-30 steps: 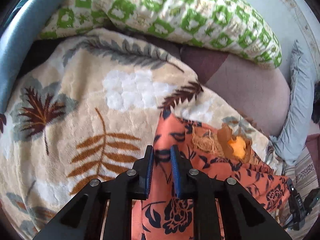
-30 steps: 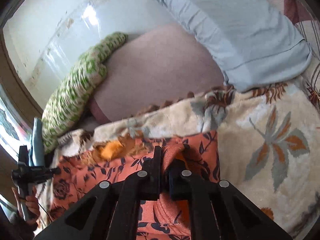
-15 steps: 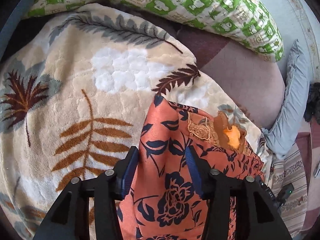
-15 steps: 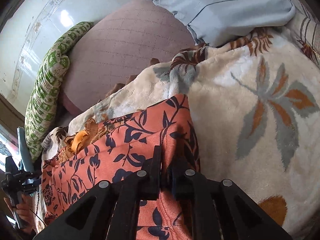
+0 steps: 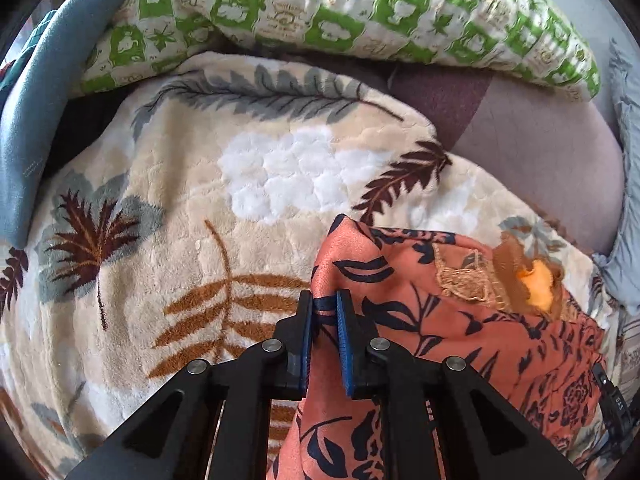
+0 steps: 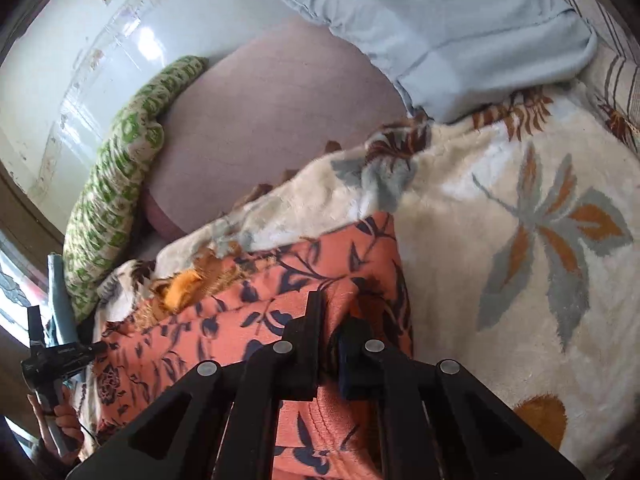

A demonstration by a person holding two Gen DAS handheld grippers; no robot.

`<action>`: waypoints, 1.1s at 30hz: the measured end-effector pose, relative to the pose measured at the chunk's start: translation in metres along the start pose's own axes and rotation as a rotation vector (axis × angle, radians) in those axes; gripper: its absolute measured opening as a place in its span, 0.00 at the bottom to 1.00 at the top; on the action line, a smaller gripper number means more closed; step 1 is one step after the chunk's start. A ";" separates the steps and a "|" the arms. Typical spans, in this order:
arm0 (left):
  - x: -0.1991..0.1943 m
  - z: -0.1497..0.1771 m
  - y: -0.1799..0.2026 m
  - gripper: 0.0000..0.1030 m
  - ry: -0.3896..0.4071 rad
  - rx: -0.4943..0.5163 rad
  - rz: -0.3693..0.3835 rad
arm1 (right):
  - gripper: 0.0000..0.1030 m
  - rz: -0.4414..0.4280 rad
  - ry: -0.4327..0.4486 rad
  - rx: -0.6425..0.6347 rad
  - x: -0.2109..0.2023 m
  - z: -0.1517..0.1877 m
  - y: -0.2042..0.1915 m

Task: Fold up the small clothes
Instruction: 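Smooth the folded blouse with the left gripper and open it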

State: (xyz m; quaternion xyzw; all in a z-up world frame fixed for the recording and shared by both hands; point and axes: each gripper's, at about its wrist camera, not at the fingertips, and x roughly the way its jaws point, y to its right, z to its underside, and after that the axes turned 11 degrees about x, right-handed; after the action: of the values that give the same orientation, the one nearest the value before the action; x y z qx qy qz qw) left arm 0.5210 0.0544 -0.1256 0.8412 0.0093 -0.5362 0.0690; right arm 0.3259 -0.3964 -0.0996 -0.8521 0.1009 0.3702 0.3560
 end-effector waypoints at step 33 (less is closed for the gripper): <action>-0.163 0.160 -0.073 0.53 -0.181 0.036 0.277 | 0.47 -0.113 -0.059 0.023 -0.178 0.115 0.042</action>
State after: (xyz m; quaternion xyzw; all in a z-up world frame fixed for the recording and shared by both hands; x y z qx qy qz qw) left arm 0.3005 0.1156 -0.0523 0.7836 -0.1227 -0.5954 0.1280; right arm 0.1173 -0.3647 -0.0511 -0.8409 0.0466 0.3734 0.3890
